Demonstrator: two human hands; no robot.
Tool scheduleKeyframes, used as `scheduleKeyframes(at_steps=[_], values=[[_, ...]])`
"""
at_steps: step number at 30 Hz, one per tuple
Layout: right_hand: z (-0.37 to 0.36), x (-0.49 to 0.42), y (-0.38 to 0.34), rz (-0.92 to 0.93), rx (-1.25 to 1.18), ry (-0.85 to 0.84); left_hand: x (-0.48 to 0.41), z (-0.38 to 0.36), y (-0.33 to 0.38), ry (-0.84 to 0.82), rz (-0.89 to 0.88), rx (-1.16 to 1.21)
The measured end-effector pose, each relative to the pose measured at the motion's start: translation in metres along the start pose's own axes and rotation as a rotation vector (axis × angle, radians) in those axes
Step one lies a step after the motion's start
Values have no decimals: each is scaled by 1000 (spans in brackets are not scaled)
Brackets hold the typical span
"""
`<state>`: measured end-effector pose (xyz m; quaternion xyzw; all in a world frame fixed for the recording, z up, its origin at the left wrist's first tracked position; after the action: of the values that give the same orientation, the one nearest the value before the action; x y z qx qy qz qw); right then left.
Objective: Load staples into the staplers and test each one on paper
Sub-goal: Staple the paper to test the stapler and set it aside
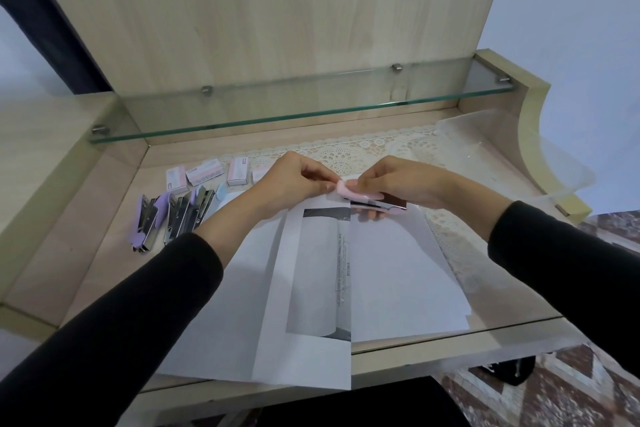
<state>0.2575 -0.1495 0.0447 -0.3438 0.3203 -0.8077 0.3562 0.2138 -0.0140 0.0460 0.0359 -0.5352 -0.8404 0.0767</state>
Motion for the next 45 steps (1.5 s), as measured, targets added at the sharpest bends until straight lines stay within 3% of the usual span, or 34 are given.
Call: scheduleKeyframes(at_steps=[5,11,17,38,45], values=[[0,-4,0,29,-4,67,-1,2,0,39,-39,-7],[4,-5,-3,83,5,258,1,5,2,101,-52,53],[0,-5,-5,130,40,317,4,5,2,107,-62,47],[-6,-9,-2,124,136,289,12,1,5,194,-146,18],[-9,-10,-6,147,277,371,10,2,2,176,-149,72]])
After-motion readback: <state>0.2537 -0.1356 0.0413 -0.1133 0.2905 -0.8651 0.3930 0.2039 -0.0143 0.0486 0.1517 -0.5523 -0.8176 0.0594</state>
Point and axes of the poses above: each hand's wrist, its own x-axis away from the middle knuckle, its own z-axis out of the back of the hand, y = z × x, the point moved 6 cm from there along -x, towards the middle knuckle, and after that the axes turned 8 degrees about x, right-handed, at the moved point
